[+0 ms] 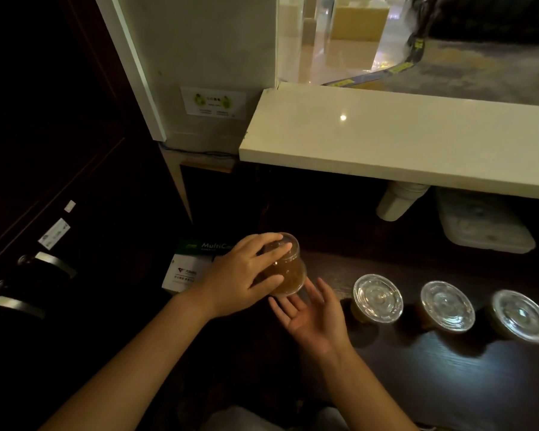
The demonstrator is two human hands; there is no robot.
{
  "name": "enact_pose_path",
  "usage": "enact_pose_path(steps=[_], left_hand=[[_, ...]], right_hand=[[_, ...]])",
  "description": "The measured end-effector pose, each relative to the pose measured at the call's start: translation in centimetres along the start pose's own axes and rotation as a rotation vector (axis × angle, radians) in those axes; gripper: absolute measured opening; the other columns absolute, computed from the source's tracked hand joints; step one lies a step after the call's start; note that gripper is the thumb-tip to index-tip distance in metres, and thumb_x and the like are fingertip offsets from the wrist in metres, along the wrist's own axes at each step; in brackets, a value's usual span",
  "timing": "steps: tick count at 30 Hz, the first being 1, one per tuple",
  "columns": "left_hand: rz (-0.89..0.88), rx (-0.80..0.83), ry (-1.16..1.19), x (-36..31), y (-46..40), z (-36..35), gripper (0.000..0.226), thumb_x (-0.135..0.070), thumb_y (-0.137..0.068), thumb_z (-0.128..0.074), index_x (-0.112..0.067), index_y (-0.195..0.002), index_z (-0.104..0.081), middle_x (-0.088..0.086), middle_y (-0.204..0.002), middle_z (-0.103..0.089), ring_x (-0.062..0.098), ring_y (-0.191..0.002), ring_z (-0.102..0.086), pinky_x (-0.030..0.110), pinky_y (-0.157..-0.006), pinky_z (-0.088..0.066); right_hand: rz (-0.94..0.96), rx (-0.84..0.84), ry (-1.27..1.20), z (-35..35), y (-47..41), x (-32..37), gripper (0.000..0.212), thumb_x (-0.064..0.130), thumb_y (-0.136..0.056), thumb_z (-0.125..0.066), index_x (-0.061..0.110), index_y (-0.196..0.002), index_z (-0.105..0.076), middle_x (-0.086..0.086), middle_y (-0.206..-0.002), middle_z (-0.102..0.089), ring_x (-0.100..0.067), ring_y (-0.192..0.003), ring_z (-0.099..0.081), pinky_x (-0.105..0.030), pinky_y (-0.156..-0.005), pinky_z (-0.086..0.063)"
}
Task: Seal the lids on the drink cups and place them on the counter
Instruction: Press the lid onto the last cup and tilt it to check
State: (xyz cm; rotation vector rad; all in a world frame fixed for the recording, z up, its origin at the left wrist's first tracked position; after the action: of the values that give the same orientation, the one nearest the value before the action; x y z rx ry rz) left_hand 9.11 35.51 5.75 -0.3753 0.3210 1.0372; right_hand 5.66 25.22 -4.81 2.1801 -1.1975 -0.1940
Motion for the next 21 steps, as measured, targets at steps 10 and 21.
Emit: enact_pose_path(steps=[10, 21], left_hand=[[0.075, -0.255, 0.523, -2.0, 1.1, -2.3, 0.065, -0.062, -0.087, -0.025, -0.028, -0.142, -0.023, -0.008, -0.154, -0.015, 0.004, -0.138, -0.018, 0.024, -0.108, -0.026], [0.737, -0.316, 1.809, -0.1, 1.7, -11.1, 0.058, -0.049, -0.092, -0.022, -0.010, -0.132, -0.040, 0.020, -0.137, -0.044, 0.029, -0.118, -0.049, 0.045, -0.098, -0.039]], right_hand=[[0.617, -0.110, 0.464, -2.2, 2.3, 8.8, 0.026, 0.005, -0.088, -0.054, 0.003, -0.114, -0.056, -0.019, -0.112, -0.063, -0.030, -0.105, -0.060, -0.032, -0.077, -0.055], [1.413, 0.059, 1.704, -6.1, 5.4, 8.4, 0.016, -0.001, -0.080, -0.063, 0.006, -0.094, -0.068, -0.007, -0.108, -0.062, -0.016, -0.115, -0.052, -0.023, -0.096, -0.042]])
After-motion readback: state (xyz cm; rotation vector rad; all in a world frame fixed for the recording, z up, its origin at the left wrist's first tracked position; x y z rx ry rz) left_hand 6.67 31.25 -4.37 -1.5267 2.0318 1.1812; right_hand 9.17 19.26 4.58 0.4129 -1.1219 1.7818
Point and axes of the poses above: each hand's wrist, its own y-axis away from the middle knuckle, its own z-axis out of the back of the hand, x = y × z, the point moved 8 cm from there along -y, towards the middle knuckle
